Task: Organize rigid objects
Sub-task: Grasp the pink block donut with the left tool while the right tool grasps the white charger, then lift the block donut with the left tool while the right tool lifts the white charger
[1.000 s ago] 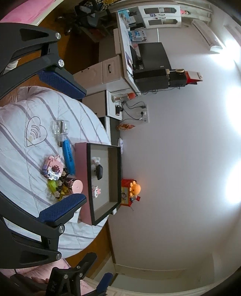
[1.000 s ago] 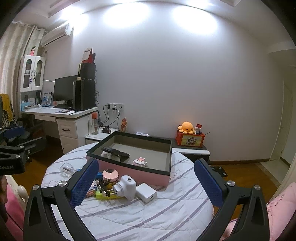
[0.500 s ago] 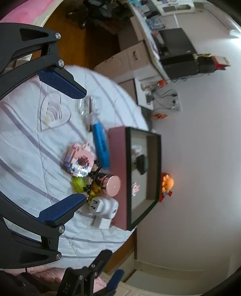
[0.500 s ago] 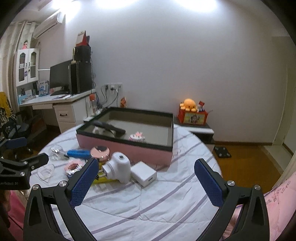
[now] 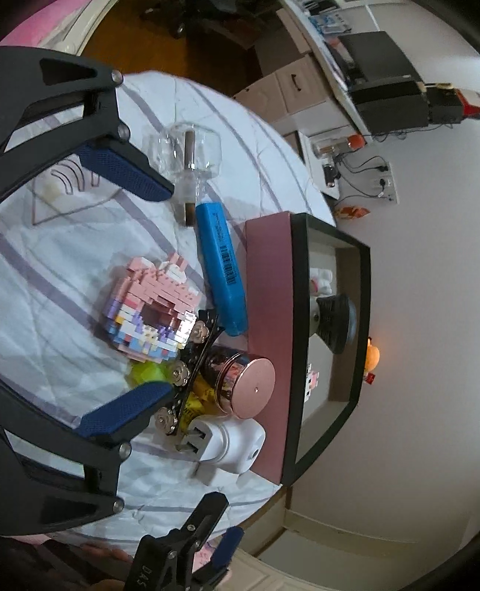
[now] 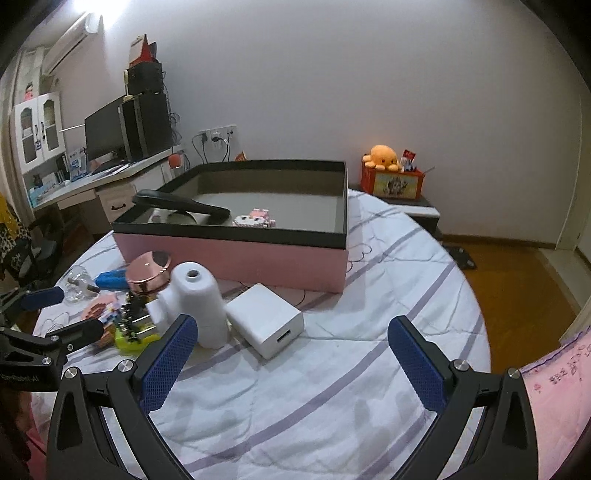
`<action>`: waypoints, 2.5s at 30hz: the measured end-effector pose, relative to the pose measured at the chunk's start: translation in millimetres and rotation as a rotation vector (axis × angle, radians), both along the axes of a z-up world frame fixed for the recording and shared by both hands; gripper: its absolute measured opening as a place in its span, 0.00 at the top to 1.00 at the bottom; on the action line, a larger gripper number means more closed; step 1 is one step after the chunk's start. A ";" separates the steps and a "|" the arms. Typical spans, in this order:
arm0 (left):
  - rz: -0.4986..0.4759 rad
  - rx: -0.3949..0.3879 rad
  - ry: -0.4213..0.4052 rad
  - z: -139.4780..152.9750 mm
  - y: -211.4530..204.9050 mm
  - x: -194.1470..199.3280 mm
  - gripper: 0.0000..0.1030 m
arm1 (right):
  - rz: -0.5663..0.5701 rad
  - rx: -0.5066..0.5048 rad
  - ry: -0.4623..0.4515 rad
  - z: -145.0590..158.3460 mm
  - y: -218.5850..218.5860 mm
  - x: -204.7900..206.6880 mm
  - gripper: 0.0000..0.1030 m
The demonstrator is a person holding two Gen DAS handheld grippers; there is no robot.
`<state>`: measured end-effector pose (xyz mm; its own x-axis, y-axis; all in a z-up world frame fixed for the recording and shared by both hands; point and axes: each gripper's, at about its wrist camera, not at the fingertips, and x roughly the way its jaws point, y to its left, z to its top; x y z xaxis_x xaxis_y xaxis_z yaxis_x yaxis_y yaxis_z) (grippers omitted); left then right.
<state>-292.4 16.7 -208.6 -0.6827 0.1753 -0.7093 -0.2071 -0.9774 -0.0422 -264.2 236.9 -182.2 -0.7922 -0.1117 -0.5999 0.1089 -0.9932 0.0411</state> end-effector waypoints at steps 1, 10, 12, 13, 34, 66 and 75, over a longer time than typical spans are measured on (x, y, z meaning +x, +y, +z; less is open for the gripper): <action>-0.009 0.002 -0.017 -3.5 -0.1 -2.5 0.17 | 0.002 -0.002 -0.007 -1.2 0.9 -2.3 0.00; -0.017 0.025 -0.057 -15.2 -7.5 -9.1 0.33 | 0.023 -0.015 -0.086 -10.9 -0.4 -20.5 0.00; -0.017 0.018 -0.058 -15.0 -8.1 -7.7 0.33 | 0.026 -0.011 -0.106 -13.1 -1.6 -23.6 0.00; -0.014 0.002 -0.058 -14.5 -7.9 -6.2 0.34 | 0.029 -0.006 -0.119 -14.5 -2.7 -26.1 0.00; 0.006 -0.059 -0.054 -18.7 -11.8 -3.2 0.35 | 0.138 0.077 -0.247 -30.4 -27.5 -65.4 0.45; -0.024 0.008 0.167 71.4 -4.4 65.0 0.35 | 0.129 -0.054 0.063 50.1 -12.8 31.1 0.59; 0.015 0.081 0.383 144.7 -7.2 94.4 0.35 | 0.174 -0.061 0.235 118.5 -25.5 65.1 0.59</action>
